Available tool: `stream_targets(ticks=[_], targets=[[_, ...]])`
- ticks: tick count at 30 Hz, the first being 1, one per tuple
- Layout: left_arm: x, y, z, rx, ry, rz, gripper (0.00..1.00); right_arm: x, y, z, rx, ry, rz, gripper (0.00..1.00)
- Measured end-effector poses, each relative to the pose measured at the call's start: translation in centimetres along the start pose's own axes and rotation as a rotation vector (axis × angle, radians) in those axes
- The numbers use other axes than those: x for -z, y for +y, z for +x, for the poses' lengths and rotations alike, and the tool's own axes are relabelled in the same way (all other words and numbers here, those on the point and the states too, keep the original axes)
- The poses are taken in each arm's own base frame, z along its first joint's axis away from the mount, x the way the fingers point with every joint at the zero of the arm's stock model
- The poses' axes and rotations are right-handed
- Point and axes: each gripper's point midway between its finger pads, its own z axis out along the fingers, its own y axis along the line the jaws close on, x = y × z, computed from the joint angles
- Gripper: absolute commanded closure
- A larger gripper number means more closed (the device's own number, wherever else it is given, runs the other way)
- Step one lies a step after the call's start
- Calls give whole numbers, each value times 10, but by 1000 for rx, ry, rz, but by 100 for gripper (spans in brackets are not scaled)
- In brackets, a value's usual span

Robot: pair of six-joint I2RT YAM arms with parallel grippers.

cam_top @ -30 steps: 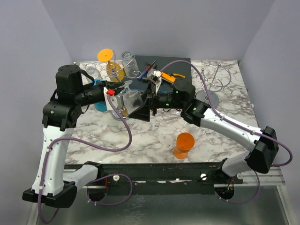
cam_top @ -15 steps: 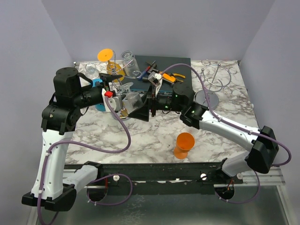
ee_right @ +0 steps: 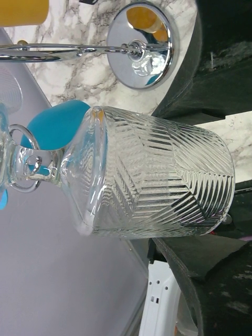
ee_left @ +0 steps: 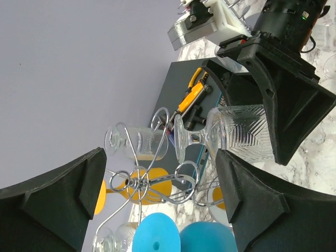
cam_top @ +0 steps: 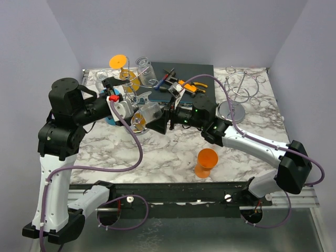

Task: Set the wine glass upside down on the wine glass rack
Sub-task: Pick up the wine glass at the center of the board.

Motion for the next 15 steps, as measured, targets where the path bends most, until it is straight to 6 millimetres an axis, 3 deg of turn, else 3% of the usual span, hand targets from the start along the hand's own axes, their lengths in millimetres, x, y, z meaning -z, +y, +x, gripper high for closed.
stream_targets(ticks=[5,15], targets=[[5,4,1,46,35,-32,8,-5,-5,-2,20,-22,6,77],[9,16,15,119,117,-101,17,-22,-24,14,35,-15,29,79]])
